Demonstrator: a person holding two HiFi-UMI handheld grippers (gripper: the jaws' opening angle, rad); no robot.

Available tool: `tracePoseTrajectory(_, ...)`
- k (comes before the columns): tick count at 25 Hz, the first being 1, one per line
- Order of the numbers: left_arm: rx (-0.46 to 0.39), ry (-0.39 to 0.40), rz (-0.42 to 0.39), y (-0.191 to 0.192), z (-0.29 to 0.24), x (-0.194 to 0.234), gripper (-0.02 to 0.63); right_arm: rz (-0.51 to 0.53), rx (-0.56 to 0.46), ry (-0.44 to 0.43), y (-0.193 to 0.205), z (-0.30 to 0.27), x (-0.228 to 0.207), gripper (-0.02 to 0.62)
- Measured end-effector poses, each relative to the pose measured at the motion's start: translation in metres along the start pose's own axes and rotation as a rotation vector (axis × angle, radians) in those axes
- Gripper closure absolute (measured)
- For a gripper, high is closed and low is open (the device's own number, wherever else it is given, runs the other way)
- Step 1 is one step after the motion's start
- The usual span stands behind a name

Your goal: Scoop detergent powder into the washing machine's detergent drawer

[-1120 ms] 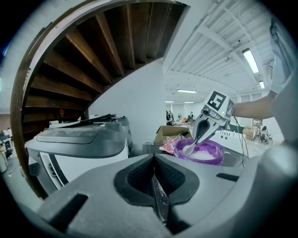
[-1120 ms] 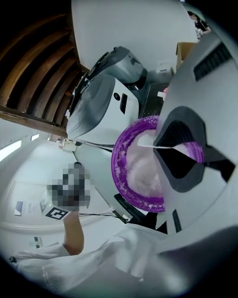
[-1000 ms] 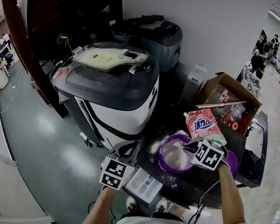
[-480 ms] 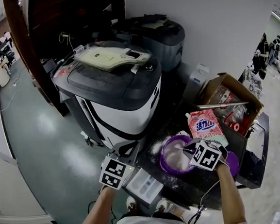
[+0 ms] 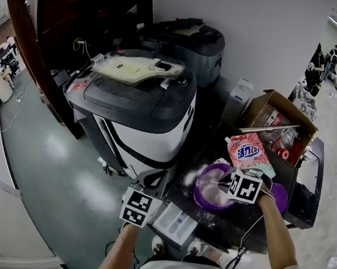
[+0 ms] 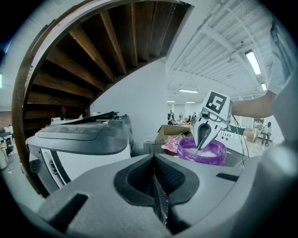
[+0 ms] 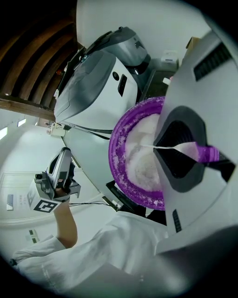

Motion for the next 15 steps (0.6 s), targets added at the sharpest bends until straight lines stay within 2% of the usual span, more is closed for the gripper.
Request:
tracePoseTrajectory(6, 0.002, 0.001, 0.0, 0.0049, 0.001, 0.004, 0.597, -0.054, -0.032, -0.054, -0.0008, -0.007, 0.0018, 0.591)
tracePoseTrajectory(15, 0.001, 0.001, 0.007, 0.01, 0.001, 0.0042, 0.597, -0.077, -0.061, -0.124, -0.0037, -0.0108, 0.0076, 0.591)
Point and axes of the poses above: the fingertips, and each gripper's own axes: z backward along the fingers, x to its left, y out of its underside, the point moved 6 cm from there along z, backward along the fingers, and after that the axes turned 11 degrees about -y, right-handed, at the moved point
